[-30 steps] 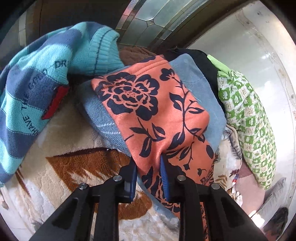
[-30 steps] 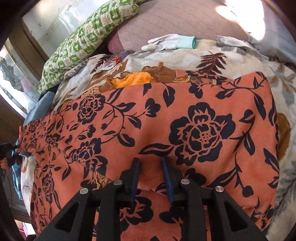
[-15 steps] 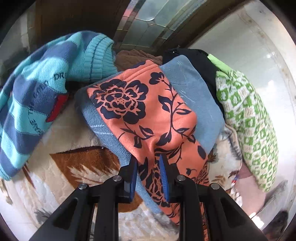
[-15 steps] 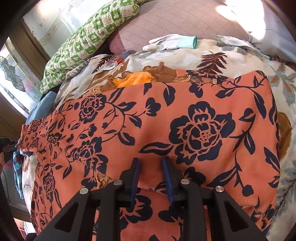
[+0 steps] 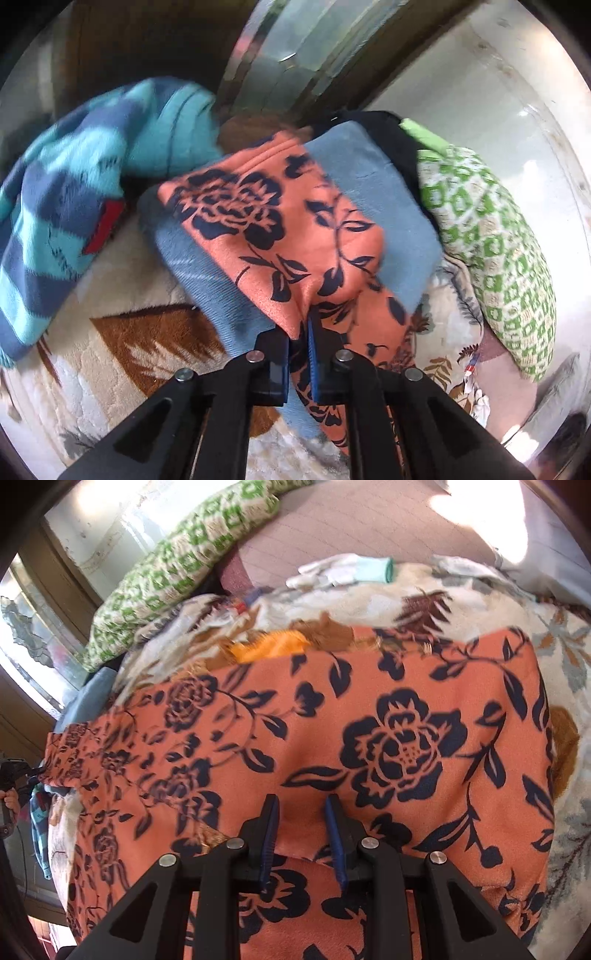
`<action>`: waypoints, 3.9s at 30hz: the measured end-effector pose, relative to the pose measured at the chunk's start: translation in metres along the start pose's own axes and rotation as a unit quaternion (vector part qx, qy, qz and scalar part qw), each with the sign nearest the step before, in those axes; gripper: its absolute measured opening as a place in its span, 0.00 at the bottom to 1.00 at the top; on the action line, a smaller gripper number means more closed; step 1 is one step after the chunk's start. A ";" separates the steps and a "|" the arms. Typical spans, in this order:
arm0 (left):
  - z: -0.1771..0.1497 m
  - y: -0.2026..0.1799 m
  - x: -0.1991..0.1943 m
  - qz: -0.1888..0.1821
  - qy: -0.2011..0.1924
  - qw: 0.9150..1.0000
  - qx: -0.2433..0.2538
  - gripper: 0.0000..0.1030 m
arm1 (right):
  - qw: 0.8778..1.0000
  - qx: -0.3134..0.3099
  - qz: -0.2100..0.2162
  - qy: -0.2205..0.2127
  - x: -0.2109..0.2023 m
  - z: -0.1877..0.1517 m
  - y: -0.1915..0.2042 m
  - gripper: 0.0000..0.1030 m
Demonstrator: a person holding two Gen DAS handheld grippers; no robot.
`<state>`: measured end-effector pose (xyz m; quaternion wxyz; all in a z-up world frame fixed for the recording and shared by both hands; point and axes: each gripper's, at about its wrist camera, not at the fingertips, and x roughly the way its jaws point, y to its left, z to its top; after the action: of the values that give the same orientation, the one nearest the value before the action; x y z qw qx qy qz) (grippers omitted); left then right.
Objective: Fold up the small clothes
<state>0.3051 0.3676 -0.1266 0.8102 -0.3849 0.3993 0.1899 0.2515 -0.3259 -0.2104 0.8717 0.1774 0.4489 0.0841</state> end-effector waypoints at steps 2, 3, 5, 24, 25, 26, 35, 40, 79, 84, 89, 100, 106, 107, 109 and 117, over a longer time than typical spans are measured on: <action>-0.003 -0.021 -0.015 -0.019 -0.024 0.999 0.031 0.06 | 0.999 -0.008 0.004 -0.040 -0.017 0.005 0.003 0.28; -0.006 -0.033 -0.024 -0.033 -0.033 0.998 0.050 0.06 | 0.999 -0.005 -0.001 -0.054 -0.023 0.008 0.001 0.28; -0.016 -0.063 -0.040 -0.061 -0.042 0.993 0.092 0.05 | 0.998 0.023 -0.001 -0.053 -0.023 0.011 -0.011 0.28; -0.307 -0.317 -0.072 -0.260 0.112 0.877 0.388 0.05 | 0.991 0.123 0.043 0.041 0.001 0.004 -0.057 0.23; -0.330 -0.324 -0.066 -0.262 0.126 0.871 0.397 0.05 | 0.988 0.141 0.057 0.039 -0.003 0.003 -0.064 0.23; -0.352 -0.332 -0.056 -0.262 0.140 0.864 0.406 0.05 | 0.985 0.157 0.068 0.036 -0.007 0.003 -0.072 0.24; -0.477 -0.333 0.003 -0.199 0.262 0.819 0.470 0.39 | 0.946 0.270 0.178 -0.008 -0.047 0.007 -0.142 0.34; -0.429 -0.337 -0.059 -0.284 0.185 0.809 0.480 0.67 | 0.945 0.249 0.212 -0.026 -0.058 0.016 -0.129 0.65; -0.313 -0.194 0.056 -0.038 0.080 0.910 0.405 0.76 | 0.993 -0.029 -0.108 -0.032 -0.036 0.003 0.002 0.00; -0.309 -0.198 0.044 -0.046 0.046 0.913 0.402 0.76 | 0.997 -0.055 -0.012 -0.053 -0.065 -0.001 0.014 0.05; -0.327 -0.201 0.057 0.027 0.045 0.893 0.446 0.77 | 0.991 -0.132 0.027 -0.003 -0.029 -0.035 0.077 0.05; -0.313 -0.196 0.069 0.024 0.073 0.894 0.440 0.88 | 0.993 -0.096 -0.070 0.023 0.012 -0.023 0.117 0.05; -0.314 -0.192 0.074 0.021 0.083 0.893 0.442 1.00 | 0.997 -0.043 -0.040 0.048 0.037 -0.030 0.104 0.14; -0.316 -0.192 0.074 0.021 0.079 0.892 0.445 1.00 | 0.998 -0.041 -0.028 0.035 0.034 -0.033 0.100 0.14; -0.316 -0.190 0.073 0.017 0.071 0.893 0.443 1.00 | 0.999 -0.037 -0.007 0.031 0.031 -0.034 0.093 0.14; -0.318 -0.190 0.073 0.021 0.065 0.894 0.443 1.00 | 0.998 -0.023 -0.031 -0.044 -0.039 -0.025 0.088 0.74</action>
<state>0.3073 0.0009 -0.2167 0.8646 0.0109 0.5021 -0.0148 0.2095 -0.2511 -0.1602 0.8968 0.1467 0.4130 0.0599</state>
